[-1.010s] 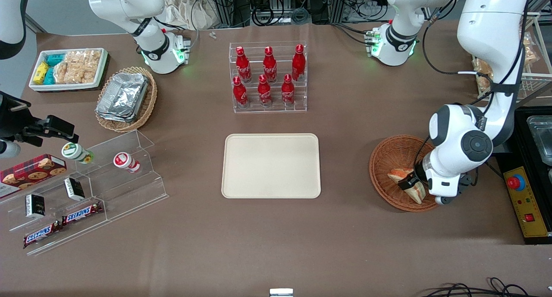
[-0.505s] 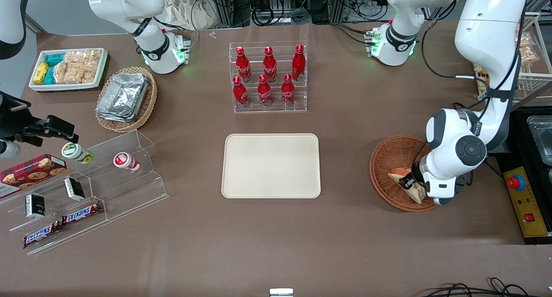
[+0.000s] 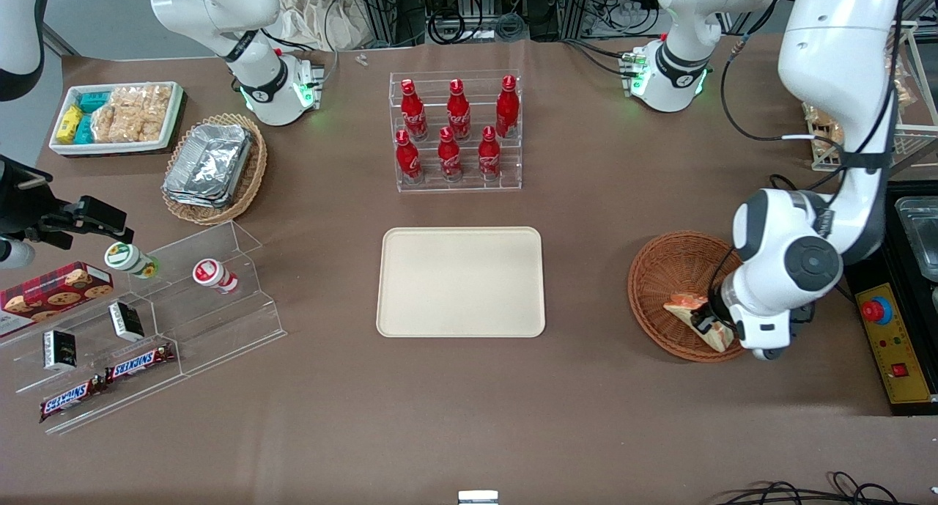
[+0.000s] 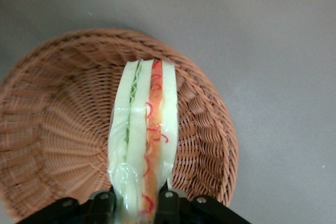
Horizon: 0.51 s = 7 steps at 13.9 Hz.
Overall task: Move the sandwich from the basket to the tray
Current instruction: 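Lift the sandwich out of the basket with the left gripper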
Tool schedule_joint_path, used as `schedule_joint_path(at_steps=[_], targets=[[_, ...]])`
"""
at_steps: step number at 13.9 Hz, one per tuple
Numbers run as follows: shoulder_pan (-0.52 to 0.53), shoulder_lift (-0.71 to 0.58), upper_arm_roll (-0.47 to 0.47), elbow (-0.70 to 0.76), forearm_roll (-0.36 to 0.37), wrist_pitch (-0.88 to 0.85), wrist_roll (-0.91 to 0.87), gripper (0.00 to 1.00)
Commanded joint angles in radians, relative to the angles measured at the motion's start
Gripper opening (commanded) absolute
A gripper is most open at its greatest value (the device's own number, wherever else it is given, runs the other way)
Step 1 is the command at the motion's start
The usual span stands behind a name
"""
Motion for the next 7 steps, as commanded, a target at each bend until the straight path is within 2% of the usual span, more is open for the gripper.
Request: schedule_joint_path(at_steps=[1,4,7], targets=[[-0.001,0.005,-0.005,0.23,0.022,-0.26,0.006,0.0],[0.001,-0.021,-0.012,0.429,-0.001,-0.533,0.098,0.0],[-0.001,-0.041,-0.048,0.551,-0.103,-0.612,0.124,0.0]])
